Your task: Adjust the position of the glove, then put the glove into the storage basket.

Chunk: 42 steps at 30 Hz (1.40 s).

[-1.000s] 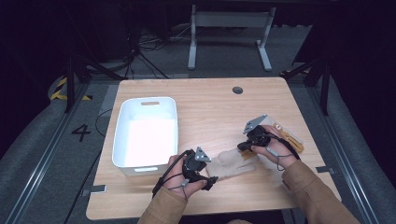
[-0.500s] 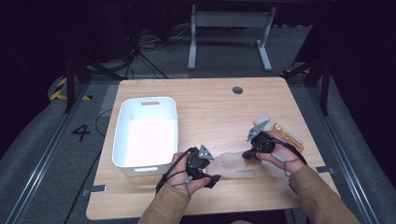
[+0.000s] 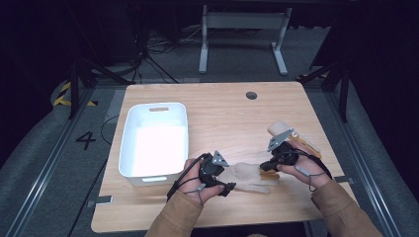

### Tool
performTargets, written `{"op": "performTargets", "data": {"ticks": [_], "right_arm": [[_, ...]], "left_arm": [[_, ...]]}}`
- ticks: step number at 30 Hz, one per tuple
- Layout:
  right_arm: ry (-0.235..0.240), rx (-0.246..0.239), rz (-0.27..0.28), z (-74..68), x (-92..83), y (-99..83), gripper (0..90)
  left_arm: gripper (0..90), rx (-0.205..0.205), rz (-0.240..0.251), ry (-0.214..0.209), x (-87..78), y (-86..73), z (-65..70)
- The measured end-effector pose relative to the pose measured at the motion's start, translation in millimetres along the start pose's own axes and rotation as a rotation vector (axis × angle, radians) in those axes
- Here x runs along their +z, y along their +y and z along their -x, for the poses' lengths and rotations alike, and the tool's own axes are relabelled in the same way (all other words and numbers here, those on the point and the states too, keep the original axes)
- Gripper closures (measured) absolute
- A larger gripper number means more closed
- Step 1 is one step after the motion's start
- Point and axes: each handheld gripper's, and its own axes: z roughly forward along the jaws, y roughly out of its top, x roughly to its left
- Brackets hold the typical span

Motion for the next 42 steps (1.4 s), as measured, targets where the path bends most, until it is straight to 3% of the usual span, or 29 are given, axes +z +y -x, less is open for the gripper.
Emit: {"op": "performTargets", "data": {"ticks": [5,10,16,19,33,42], "right_arm": [[-0.029,0.032,0.101,2.8,-15.8,-1.3,85.7],[-0.081,0.07,0.212,7.6,-29.6,-4.7,75.4],[-0.202,0.16,0.385,16.5,-47.6,-11.2,61.2],[-0.247,0.199,0.44,22.9,-55.5,-16.8,57.7],[-0.34,0.366,0.529,52.4,-75.7,-45.8,54.6],[-0.414,0.412,0.52,65.0,-75.8,-56.0,46.7]], "left_arm": [[32.0,-0.004,0.004,0.003,-0.8,-0.2,-0.7],[31.9,-0.001,-0.002,0.0,-0.9,-0.2,-0.1],[31.9,-0.006,0.005,0.001,-1.3,-0.7,-1.1],[31.8,-0.006,0.005,0.004,-1.5,-1.0,-0.7],[31.7,-0.007,0.002,0.0,-2.5,-2.1,0.2],[31.5,-0.015,0.005,0.009,-4.8,-4.8,0.2]]}}
